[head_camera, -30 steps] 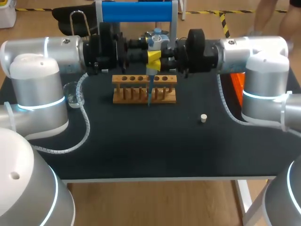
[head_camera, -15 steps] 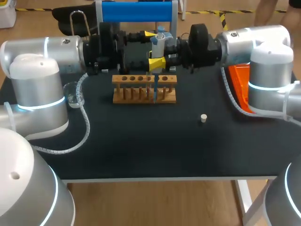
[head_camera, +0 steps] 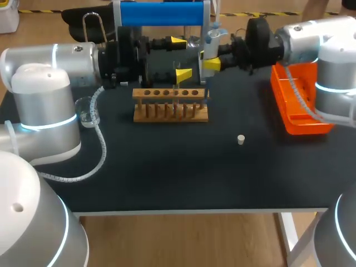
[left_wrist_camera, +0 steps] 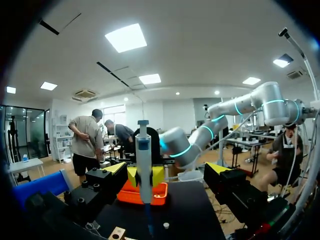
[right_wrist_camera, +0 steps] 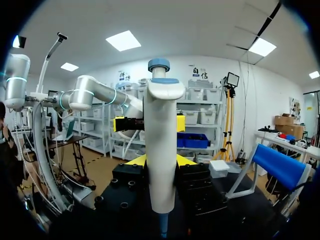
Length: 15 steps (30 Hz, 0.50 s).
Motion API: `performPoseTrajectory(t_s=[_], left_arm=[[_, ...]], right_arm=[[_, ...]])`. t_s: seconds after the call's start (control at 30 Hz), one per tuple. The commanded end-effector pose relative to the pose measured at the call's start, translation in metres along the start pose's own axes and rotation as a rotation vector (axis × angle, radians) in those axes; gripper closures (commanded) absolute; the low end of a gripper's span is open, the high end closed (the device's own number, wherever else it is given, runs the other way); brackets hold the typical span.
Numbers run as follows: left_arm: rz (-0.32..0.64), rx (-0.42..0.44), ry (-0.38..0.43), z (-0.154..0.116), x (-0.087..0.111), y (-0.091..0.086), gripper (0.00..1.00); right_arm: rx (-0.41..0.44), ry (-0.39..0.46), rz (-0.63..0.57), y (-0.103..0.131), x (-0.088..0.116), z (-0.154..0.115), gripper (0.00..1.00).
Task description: Invert the test tube, pick up the pipette, mount the tip to pipette, aspirate from beaker and dispense into the tube, eject the tip, return the pipette, and cap with the stopper.
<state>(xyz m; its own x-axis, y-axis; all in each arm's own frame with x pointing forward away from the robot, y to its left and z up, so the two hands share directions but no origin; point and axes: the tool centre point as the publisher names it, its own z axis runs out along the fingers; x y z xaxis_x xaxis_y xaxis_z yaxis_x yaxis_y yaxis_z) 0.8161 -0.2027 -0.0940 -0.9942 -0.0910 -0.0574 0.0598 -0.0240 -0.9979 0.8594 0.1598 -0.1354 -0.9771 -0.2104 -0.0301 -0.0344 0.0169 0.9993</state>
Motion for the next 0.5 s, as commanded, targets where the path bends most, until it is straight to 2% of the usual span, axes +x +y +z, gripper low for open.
performPoseTrajectory(t_s=[0.03, 0.5], left_arm=[[0.001, 0.002, -0.003, 0.000, 0.001, 0.000, 0.00], [0.001, 0.002, -0.003, 0.000, 0.001, 0.000, 0.00]], right_arm=[[0.015, -0.011, -0.001, 0.002, -0.003, -0.030, 1.00], [0.041, -0.136, -0.026, -0.003, -0.022, -0.107, 1.00]])
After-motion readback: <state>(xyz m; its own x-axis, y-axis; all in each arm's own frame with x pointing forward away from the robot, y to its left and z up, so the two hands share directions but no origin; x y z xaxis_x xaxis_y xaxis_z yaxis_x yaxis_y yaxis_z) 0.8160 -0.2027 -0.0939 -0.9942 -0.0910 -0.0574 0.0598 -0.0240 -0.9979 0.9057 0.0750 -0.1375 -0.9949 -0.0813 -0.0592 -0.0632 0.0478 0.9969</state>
